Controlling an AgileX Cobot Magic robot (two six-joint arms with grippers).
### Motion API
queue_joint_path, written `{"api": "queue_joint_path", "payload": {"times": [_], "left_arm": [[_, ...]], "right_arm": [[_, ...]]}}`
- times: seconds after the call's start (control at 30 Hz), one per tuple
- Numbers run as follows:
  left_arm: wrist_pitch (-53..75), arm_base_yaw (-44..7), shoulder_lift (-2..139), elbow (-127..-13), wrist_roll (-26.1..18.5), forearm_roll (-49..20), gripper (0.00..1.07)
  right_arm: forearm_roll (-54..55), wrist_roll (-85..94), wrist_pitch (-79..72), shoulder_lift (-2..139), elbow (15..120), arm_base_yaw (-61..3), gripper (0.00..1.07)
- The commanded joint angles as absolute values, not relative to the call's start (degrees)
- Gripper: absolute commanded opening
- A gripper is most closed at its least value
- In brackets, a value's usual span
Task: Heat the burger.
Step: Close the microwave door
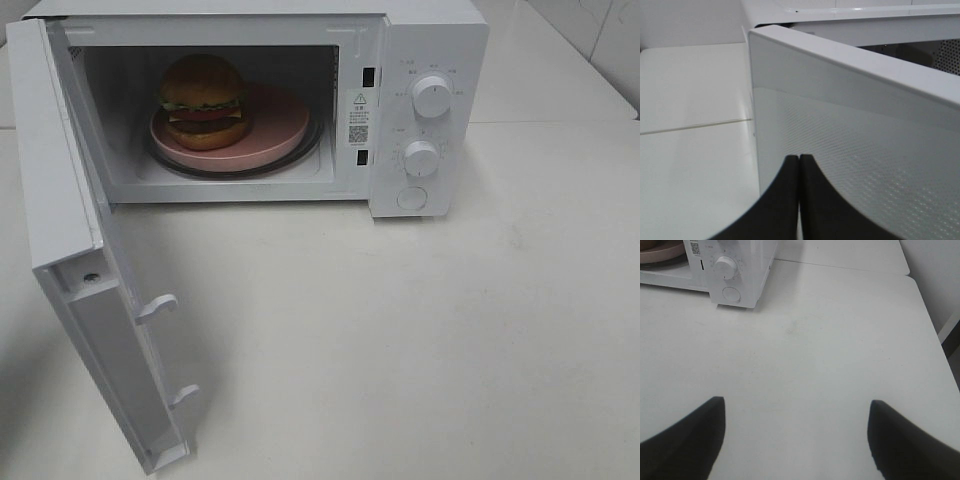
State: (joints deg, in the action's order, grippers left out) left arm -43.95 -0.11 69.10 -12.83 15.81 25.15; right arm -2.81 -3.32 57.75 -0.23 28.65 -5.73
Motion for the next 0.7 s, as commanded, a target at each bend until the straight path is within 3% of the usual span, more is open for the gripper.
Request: {"api": "queue_joint_path", "payload": {"times": [0.03,0.23,0.7], "left_arm": [[-45.9,-4.9,73.4,-14.9,15.0,24.4,0.00],[-46.2,-11.6,78.2,-16.6,11.1,14.4,0.00],[-47.5,-25.2,87.0,-23.2,3.8,-0.4,0.00]], "right_arm": [[-2.9,-2.5,57.0,-1.8,28.5,-5.4,0.76],[-2.9,-2.5,57.0,-1.8,28.5,-5.4,0.76],[-2.9,-2.5,57.0,-1.8,28.5,-5.4,0.76]]}}
